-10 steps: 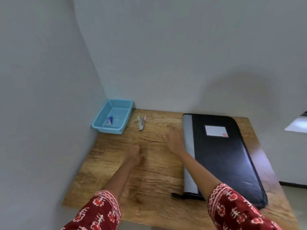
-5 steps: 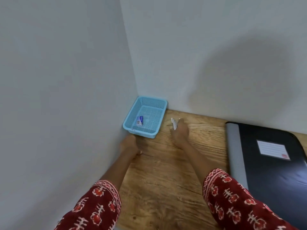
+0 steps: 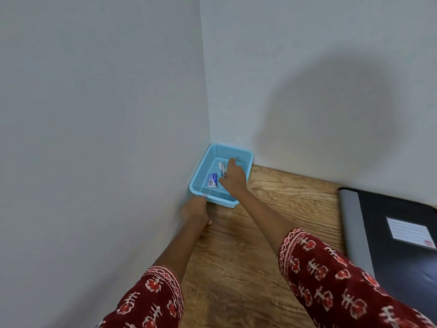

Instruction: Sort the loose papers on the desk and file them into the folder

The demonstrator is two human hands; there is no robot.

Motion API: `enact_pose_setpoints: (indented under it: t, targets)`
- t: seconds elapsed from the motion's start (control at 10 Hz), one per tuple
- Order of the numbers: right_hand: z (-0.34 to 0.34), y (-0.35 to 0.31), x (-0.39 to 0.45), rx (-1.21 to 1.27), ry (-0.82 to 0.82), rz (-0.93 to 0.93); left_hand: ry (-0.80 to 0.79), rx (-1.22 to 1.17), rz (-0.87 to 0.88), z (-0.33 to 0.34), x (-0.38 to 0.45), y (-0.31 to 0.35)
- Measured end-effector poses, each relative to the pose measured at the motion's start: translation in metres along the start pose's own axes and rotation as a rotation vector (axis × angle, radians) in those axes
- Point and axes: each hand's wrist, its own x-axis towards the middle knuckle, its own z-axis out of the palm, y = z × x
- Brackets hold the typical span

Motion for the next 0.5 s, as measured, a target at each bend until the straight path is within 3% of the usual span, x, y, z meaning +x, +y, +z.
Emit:
enact_pose_setpoints:
  t: [0.3,0.4,0.5]
  targets:
    - [0.024,-0.001,0.009,-0.152,-0.025,0.126,0.072,-0.1,0.04,0.013,-0.009,-0.018]
    - [0.016,-0.004,0.001,-0.148,-0.067,0.087,0.061,-0.093,0.046,0.015,-0.01,-0.019]
    - [-0.009,-0.002,-0.018,-0.144,0.017,-0.048,0.092,-0.059,0.054,0.02,-0.022,-0.015]
